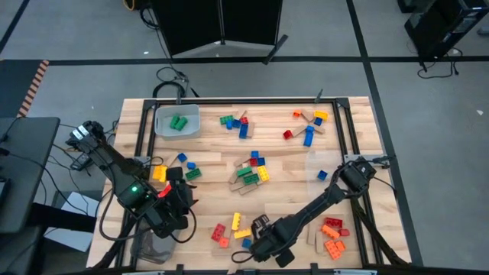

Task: Sort blocks by size
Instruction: Put the small blue game piece into the transparent bin, then put the large green game piece into the gray bin, then put the small red game piece into the transparent bin

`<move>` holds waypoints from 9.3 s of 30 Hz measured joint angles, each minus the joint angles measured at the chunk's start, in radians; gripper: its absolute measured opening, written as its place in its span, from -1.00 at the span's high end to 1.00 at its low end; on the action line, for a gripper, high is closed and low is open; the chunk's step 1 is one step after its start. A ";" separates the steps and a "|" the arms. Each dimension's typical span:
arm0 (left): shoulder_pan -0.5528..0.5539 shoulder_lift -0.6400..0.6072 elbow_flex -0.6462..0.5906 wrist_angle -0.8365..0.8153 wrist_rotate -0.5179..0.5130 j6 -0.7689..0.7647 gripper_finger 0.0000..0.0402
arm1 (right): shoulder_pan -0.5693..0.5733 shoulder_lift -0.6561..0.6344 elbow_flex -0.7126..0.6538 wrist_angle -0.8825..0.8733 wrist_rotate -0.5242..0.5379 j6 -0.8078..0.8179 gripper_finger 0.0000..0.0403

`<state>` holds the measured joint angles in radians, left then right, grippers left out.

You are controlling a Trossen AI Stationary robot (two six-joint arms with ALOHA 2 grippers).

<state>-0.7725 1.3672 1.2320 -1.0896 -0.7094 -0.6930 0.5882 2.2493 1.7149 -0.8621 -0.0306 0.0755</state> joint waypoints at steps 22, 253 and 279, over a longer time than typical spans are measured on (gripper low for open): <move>0.000 0.000 0.000 0.121 0.001 0.010 0.00 | -0.164 -0.395 -0.112 -0.365 0.590 0.476 0.25; 1.204 0.137 0.000 0.008 0.328 0.213 0.04 | -0.291 -1.359 -0.979 -0.205 0.407 1.167 -0.10; 0.786 0.136 0.000 -0.320 0.390 -0.064 0.04 | -0.291 -1.359 -0.979 -0.175 0.407 1.152 -0.10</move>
<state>0.0140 1.5028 1.2324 -1.4097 -0.3191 -0.7566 0.2977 0.8902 0.7357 -1.0374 0.3763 1.2274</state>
